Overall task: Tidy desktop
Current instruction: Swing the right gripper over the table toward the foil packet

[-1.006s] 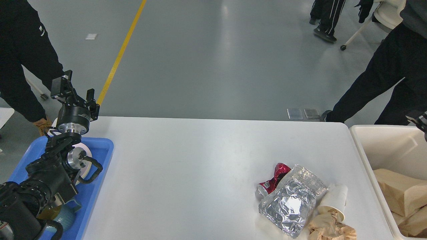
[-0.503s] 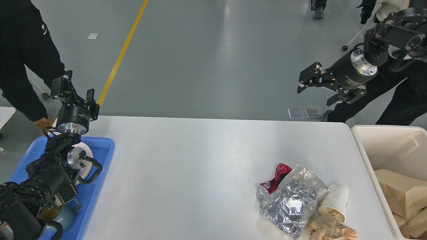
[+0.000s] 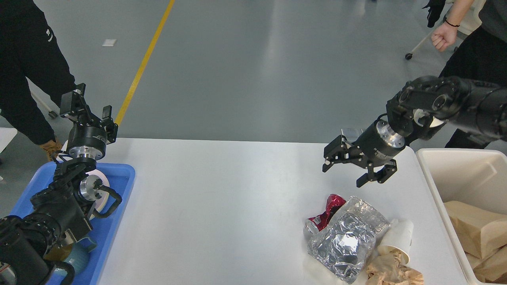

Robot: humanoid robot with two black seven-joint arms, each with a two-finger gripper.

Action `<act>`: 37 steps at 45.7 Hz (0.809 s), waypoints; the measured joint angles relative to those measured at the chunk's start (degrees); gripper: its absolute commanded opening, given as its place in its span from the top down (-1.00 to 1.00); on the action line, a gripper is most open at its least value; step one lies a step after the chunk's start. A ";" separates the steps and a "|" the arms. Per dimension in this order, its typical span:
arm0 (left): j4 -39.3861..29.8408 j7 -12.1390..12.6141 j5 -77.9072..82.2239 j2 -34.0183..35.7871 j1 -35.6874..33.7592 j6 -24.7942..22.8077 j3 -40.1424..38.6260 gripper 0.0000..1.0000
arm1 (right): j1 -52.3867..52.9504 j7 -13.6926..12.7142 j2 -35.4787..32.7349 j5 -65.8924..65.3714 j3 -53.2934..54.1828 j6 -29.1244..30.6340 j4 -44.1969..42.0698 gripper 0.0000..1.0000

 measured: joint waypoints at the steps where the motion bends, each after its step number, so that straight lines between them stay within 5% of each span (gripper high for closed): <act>1: 0.00 0.00 0.00 0.00 0.00 0.00 0.00 -0.92 | -0.89 0.00 0.09 0.00 0.36 -0.83 -0.02 -1.00; 37: 0.00 0.02 -0.01 0.00 0.01 0.00 -0.02 -0.92 | -14.27 -0.01 0.93 0.32 12.93 -13.51 -3.28 -1.00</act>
